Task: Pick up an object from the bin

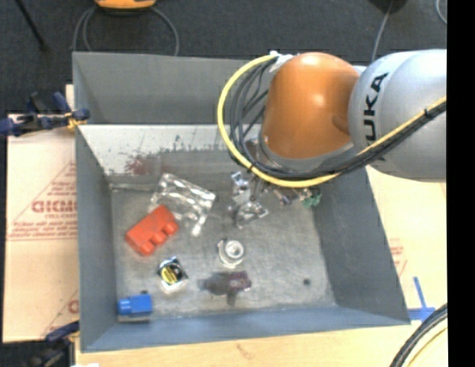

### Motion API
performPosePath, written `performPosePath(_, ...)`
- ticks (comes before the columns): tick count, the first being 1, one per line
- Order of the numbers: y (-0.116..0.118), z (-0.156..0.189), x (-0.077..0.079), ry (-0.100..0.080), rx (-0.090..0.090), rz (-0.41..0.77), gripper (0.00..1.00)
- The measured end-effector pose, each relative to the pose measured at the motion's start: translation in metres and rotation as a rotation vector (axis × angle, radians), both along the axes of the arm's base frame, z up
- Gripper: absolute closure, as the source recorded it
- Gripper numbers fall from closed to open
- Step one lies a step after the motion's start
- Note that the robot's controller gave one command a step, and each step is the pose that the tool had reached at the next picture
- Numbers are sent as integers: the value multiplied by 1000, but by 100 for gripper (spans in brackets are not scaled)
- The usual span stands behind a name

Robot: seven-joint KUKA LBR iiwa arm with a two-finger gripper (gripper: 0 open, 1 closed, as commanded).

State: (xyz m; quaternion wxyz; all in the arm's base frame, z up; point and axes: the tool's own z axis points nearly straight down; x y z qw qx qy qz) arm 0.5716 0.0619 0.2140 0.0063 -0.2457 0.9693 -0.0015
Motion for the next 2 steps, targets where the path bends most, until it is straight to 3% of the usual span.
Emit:
performPosePath(1,0,-5,-2,9,0,0,0)
performPosePath(2,1,-139,-80,2,4,-20,0)
